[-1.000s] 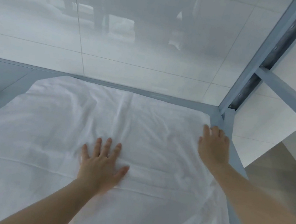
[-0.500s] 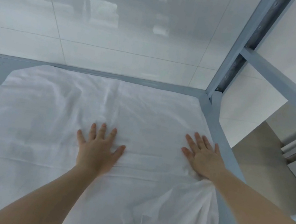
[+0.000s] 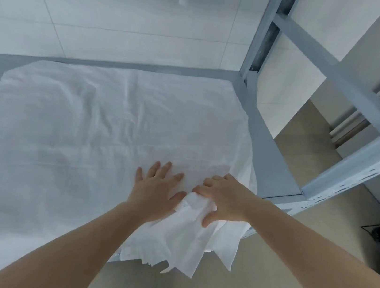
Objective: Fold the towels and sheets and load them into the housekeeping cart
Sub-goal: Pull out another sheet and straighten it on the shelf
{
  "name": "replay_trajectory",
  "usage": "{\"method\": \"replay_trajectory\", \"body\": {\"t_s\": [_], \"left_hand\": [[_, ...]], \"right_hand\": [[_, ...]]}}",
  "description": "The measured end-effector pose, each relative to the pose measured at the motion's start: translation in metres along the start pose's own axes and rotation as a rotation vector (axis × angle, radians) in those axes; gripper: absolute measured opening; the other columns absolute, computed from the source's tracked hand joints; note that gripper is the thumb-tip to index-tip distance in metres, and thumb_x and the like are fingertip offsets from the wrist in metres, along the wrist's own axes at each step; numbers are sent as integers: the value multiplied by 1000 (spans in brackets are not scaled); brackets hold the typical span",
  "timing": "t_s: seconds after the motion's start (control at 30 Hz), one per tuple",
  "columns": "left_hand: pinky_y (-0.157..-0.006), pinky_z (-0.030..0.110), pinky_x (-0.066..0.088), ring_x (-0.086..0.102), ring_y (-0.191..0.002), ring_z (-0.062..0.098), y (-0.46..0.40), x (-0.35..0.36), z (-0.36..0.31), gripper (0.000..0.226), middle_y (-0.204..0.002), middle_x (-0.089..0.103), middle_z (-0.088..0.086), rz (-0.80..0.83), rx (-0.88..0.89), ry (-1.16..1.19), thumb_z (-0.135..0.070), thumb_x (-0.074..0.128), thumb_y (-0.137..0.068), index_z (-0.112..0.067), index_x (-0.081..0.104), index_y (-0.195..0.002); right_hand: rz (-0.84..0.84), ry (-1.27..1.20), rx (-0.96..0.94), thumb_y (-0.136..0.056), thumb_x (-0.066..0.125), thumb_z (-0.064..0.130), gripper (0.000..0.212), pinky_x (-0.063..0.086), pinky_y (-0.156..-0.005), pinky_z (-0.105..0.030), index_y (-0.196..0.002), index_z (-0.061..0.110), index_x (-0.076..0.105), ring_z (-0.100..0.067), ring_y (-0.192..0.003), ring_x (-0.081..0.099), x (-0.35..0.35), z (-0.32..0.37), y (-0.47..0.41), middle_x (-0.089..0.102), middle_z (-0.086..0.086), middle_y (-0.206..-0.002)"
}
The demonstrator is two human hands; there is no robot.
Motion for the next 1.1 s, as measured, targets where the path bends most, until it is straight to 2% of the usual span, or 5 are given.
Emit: {"method": "replay_trajectory", "body": {"t_s": [0.1, 0.23, 0.37, 0.63, 1.1], "left_hand": [[-113, 62, -10, -18, -147, 23, 7, 3, -7, 62, -160, -15, -10, 146, -7, 2, -69, 15, -91, -49, 10, -149], [-111, 65, -10, -17, -147, 25, 16, -5, -20, 69, -162, -4, -10, 193, -8, 80, -78, 14, -85, -50, 22, -146], [-115, 59, -7, -5, -149, 18, 33, -5, -69, 87, -159, 18, -11, 144, 199, 138, -90, 28, -66, -44, 41, -139], [-118, 47, 14, 27, -142, 19, 35, -4, -94, 28, -143, 46, -6, -177, 167, 91, -28, 48, -96, -20, 60, -120], [-117, 54, 3, 11, -148, 27, 29, 11, -73, 41, -153, 33, 3, -75, 17, 241, -20, 49, -97, -6, 46, -135]], "right_hand": [[-108, 136, -25, -89, 54, 20, 22, 31, -90, -31, -111, 26, 54, -20, -100, 51, 4, 6, 13, 55, 4, -100], [-183, 157, 39, -82, 43, -5, 41, 18, -113, -35, -105, 25, 58, -19, -98, 50, 12, -7, 43, 52, 5, -93], [-363, 3, 108, -85, 46, -1, 41, -8, -117, -35, -109, 26, 67, -15, -111, 48, 16, -8, 66, 58, 4, -100], [-767, -366, 313, -79, 75, 15, 39, 43, -97, -40, -116, 13, 66, -29, -109, 58, 26, -22, 102, 61, -8, -117], [-731, -1068, 991, -92, 53, 13, 5, 40, -56, -28, -87, 15, 54, -18, -68, 53, 98, -6, 84, 58, 3, -75]]}}
Point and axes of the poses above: each hand's wrist, its own y-axis away from the middle knuckle, its own x-axis out of the palm, z = x × y, the point moved 4 cm from there along -y, towards the middle knuckle
